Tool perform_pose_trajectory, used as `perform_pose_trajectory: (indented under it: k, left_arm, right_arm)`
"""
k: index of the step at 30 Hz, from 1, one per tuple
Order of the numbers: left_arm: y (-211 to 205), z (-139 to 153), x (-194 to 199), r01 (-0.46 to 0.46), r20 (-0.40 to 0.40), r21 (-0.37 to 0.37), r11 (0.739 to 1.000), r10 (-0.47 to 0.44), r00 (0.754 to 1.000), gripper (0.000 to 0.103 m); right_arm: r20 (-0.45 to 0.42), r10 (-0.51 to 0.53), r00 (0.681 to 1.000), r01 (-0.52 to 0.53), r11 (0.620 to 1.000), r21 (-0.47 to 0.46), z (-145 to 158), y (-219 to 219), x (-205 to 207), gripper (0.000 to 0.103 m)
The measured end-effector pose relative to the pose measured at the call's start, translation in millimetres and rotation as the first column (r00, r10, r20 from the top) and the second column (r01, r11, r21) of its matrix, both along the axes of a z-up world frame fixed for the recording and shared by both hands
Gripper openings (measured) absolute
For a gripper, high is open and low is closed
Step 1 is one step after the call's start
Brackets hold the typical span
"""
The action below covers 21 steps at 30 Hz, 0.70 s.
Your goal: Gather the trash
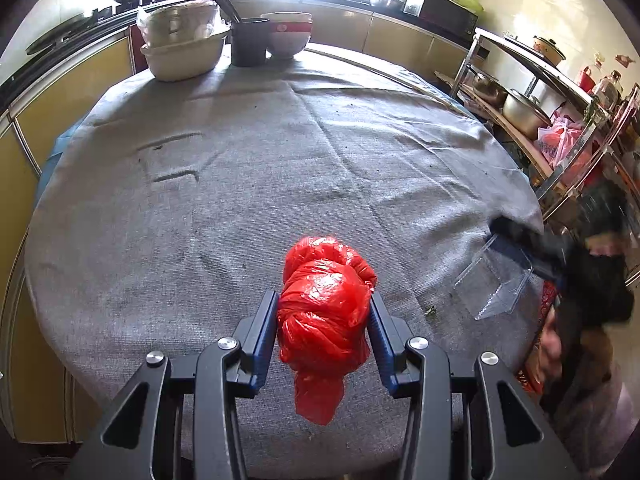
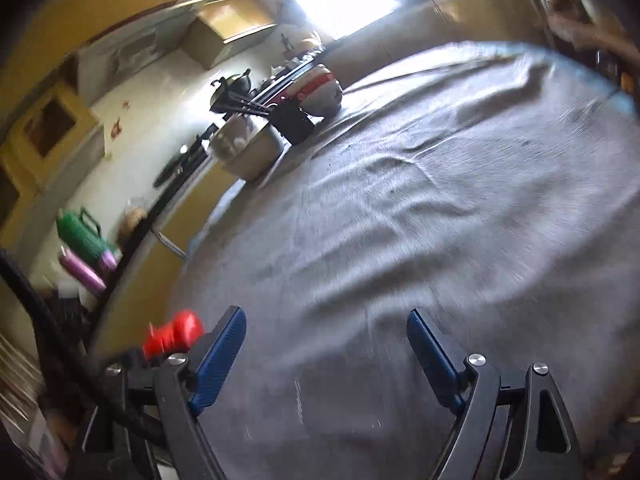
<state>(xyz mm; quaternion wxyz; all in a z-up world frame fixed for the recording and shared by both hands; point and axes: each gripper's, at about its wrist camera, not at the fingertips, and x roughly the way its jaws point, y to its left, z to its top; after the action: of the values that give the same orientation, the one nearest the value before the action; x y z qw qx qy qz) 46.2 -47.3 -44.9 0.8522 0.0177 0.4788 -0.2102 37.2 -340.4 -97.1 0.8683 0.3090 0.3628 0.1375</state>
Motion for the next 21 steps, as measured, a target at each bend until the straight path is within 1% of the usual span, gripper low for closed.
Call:
perform_pose_trajectory:
  k: [1,2,4,5,7,8,10,11,13,14,16,18,19,21]
  left_arm:
    - [2,1,-1,-0.003,0.002,-0.002,1.000,0.003,1.000,0.045]
    - [5,3,-1,-0.008,0.006,-0.008,1.000,0.008,1.000,0.045]
    - [9,5,0,-0.017,0.010,-0.014,1.000,0.017,1.000,0.045]
    - [11,5,1,-0.019,0.012,-0.014,1.000,0.019,1.000,0.045]
    - [12,4,4,-0.021,0.011,-0.018,1.000,0.021,1.000,0.045]
    - [12,3,6,-0.020,0.008,-0.020,1.000,0.020,1.000,0.045]
    - [10,1,8,-0.017,0.003,-0.025,1.000,0.017,1.000,0.045]
    - [10,0,8,-0.016,0.001,-0.028,0.999,0.016,1.000,0.045]
    - [9,-2,9,-0.013,-0.006,-0.034,0.999,0.013,1.000,0.045]
    - [9,-3,9,-0.012,-0.008,-0.035,0.999,0.011,1.000,0.045]
    - [8,-2,7,-0.008,-0.006,-0.035,0.999,0.008,1.000,0.045]
    - [10,-2,5,-0.006,-0.005,-0.035,0.999,0.006,1.000,0.045]
    - [12,-1,4,-0.008,-0.006,-0.036,0.999,0.008,1.000,0.045]
    - [16,-1,3,-0.018,-0.006,-0.038,0.999,0.018,1.000,0.045]
  right_arm:
    - [-0.010,-0.019,1.000,0.019,1.000,0.011,1,-2,7,0.085]
    - [0.003,-0.044,0.999,0.044,0.999,0.013,5,-5,8,0.085]
    - [0.053,-0.089,0.995,0.087,0.995,0.042,14,-15,-2,0.085]
    - [0.048,-0.102,0.994,0.100,0.994,0.042,17,-20,-8,0.085]
    - [0.008,-0.124,0.992,0.123,0.991,0.051,17,-30,-21,0.085]
    - [-0.014,-0.132,0.991,0.132,0.988,0.074,15,-35,-28,0.086]
    - [-0.061,-0.138,0.989,0.146,0.976,0.159,7,-41,-41,0.086]
    - [-0.110,-0.133,0.985,0.155,0.961,0.227,-1,-42,-48,0.086]
    - [-0.165,-0.108,0.980,0.153,0.943,0.295,-11,-36,-53,0.086]
    - [-0.189,-0.089,0.978,0.146,0.939,0.311,-16,-29,-53,0.087]
    - [-0.188,-0.105,0.977,0.155,0.947,0.281,-12,-20,-48,0.087]
    - [-0.179,-0.092,0.980,0.142,0.946,0.292,-6,-14,-33,0.087]
    - [-0.192,-0.088,0.978,0.143,0.945,0.295,-5,-11,-25,0.087]
    - [-0.236,-0.097,0.967,0.162,0.949,0.272,-4,-5,-8,0.087]
